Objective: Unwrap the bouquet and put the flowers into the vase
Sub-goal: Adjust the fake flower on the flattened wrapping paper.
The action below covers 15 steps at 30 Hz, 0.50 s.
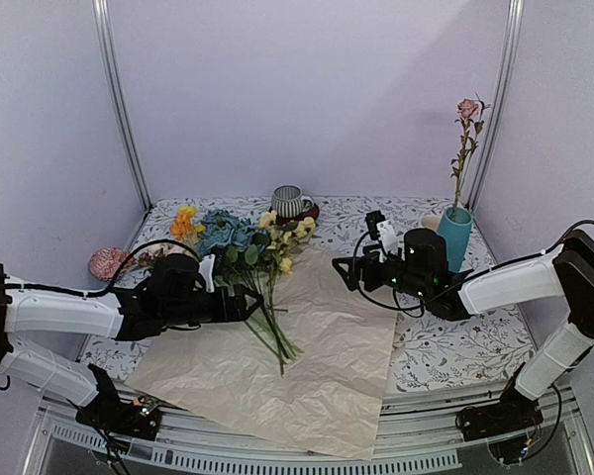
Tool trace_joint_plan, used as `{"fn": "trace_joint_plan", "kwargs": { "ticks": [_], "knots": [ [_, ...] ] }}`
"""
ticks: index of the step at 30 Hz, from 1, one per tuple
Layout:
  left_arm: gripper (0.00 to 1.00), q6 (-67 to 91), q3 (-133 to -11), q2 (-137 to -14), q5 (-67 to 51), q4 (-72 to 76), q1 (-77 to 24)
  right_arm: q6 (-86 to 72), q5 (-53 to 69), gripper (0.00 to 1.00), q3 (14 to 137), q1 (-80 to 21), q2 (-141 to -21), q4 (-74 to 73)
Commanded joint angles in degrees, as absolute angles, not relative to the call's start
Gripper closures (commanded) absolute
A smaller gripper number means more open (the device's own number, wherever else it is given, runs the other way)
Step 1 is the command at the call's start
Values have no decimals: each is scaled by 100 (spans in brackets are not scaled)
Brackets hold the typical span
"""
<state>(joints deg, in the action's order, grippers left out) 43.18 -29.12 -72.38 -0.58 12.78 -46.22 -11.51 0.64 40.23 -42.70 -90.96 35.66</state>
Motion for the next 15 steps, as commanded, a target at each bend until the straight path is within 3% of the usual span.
{"fn": "trace_joint_plan", "kwargs": {
  "ticks": [1,10,15],
  "knots": [
    [8,4397,-2994,-7342,-15,1425,-4545,-1072,185,1,4149,-4298,-9141,3726],
    [11,4471,-2944,-7437,-16,1462,-4511,-1025,272,1,4162,-4295,-9167,3744],
    [22,4641,-2909,-7599,-72,1562,-4396,-978,257,1,4150,-4294,-9146,3744]
  ]
}}
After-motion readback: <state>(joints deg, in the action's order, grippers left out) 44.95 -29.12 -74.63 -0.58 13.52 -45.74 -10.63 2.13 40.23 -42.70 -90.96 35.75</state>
